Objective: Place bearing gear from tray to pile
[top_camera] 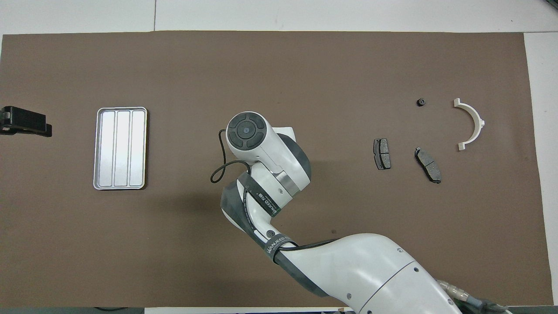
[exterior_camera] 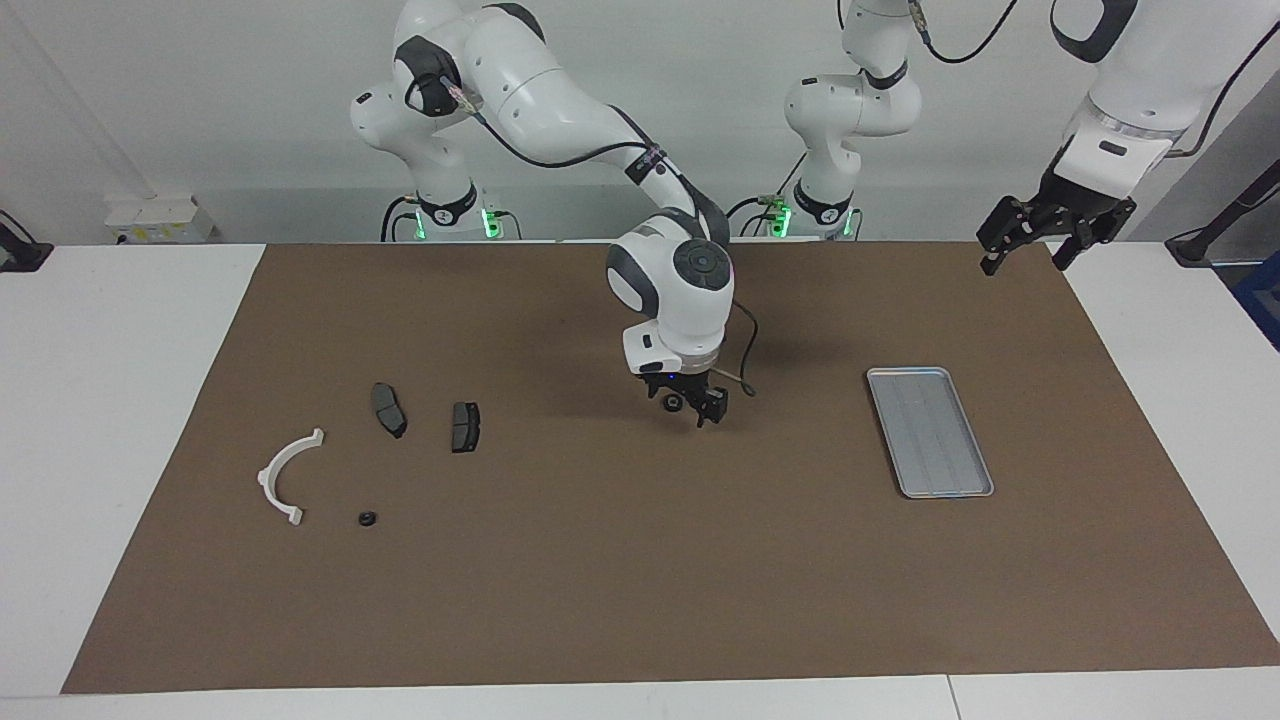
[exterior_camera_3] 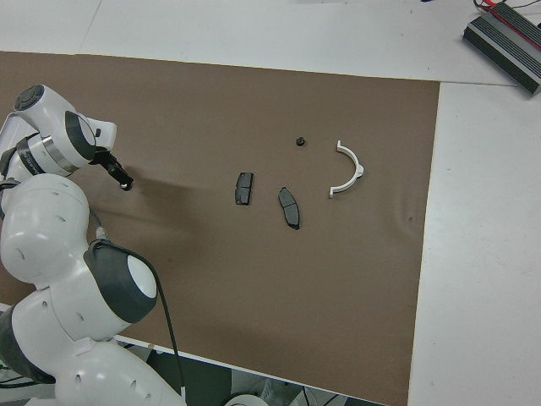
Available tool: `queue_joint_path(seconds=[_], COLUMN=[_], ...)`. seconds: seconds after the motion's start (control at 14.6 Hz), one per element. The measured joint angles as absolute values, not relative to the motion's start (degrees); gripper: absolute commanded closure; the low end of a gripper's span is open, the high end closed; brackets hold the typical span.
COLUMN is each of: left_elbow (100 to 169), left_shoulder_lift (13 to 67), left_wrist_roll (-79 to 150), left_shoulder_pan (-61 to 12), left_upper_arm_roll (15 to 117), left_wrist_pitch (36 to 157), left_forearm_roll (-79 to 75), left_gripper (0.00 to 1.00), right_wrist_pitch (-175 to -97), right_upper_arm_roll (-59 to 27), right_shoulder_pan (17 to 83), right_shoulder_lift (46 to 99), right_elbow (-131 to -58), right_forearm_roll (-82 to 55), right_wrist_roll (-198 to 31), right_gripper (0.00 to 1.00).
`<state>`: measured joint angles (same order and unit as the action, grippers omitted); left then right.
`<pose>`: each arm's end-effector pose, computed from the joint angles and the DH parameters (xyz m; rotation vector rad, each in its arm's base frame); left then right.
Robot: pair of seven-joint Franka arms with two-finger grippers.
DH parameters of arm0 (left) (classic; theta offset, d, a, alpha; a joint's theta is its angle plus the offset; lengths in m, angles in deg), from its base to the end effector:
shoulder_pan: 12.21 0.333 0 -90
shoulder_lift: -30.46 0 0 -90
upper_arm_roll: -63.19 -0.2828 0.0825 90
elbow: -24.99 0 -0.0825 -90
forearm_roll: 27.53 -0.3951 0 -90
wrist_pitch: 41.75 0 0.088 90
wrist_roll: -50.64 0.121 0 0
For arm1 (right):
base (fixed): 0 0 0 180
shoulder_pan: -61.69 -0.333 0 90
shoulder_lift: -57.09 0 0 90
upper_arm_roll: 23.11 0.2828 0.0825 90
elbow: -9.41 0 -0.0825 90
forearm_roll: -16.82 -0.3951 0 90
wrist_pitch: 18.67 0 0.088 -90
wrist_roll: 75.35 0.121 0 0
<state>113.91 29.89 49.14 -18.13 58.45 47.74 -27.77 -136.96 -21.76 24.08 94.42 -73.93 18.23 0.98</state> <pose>0.5625 -0.0109 0.5912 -3.1385 -0.0089 -0.0313 0.5482 0.4384 0.2528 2.9430 -0.9829 -0.0251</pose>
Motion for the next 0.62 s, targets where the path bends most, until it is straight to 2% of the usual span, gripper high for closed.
queue_joint_path(seconds=[0.27,0.62], left_elbow=[113.83,113.84], left_shoulder_lift=[30.24,30.55], left_wrist_roll=[48.98,48.97], left_shoulder_pan=[-17.78,-17.78], left_upper_arm_roll=[58.44,58.59], left_wrist_pitch=[47.62,47.62], left_forearm_roll=[-27.77,-27.76], left_gripper=[0.0,0.0], right_wrist_pitch=[-136.96,-136.96], right_upper_arm_roll=[-20.92,-20.58], right_shoulder_pan=[24.01,23.92], right_shoulder_lift=[94.21,93.45], right_elbow=[-76.02,-76.98], right_forearm_roll=[17.86,16.92], right_wrist_roll=[0.99,1.01], right_gripper=[0.03,0.26])
